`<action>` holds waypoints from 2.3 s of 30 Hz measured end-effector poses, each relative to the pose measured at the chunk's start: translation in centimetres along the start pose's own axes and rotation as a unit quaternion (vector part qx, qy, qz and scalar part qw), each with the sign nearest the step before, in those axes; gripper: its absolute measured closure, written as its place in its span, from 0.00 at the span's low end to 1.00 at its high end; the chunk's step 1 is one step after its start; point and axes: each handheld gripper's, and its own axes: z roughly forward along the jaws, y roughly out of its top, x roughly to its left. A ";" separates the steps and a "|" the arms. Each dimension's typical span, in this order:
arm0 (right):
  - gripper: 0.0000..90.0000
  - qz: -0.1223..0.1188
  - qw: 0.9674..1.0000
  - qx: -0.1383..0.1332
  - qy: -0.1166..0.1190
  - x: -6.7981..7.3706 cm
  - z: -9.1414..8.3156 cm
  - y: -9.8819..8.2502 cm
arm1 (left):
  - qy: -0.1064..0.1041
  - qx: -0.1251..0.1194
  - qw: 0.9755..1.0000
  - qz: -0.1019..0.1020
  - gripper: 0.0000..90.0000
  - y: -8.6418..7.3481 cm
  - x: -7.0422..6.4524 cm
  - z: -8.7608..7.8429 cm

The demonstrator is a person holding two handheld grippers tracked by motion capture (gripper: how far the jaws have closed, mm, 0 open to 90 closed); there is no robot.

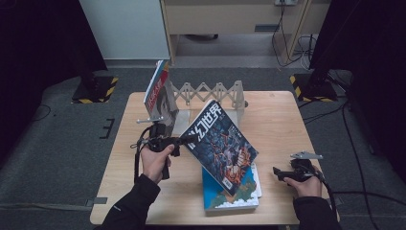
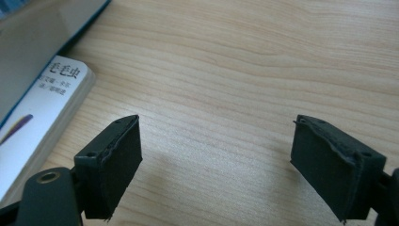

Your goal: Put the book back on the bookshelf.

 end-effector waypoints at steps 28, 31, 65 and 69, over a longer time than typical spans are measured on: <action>0.00 -0.036 0.999 0.002 -0.014 0.2 1.2 -0.8 | 0.097 -0.074 0.990 0.071 0.91 5.1 -2.9 -5.1; 0.00 -0.038 0.999 -0.002 -0.017 0.3 1.3 -0.9 | 0.103 -0.083 0.988 0.075 0.91 5.4 -3.0 -5.9; 0.00 -0.035 0.999 -0.009 -0.018 0.3 1.3 -1.0 | 0.230 -0.126 0.957 0.123 0.91 8.9 -3.5 -9.4; 0.00 -0.035 0.999 -0.009 -0.018 0.3 1.3 -1.0 | 0.248 -0.128 0.952 0.129 0.91 9.2 -3.6 -9.2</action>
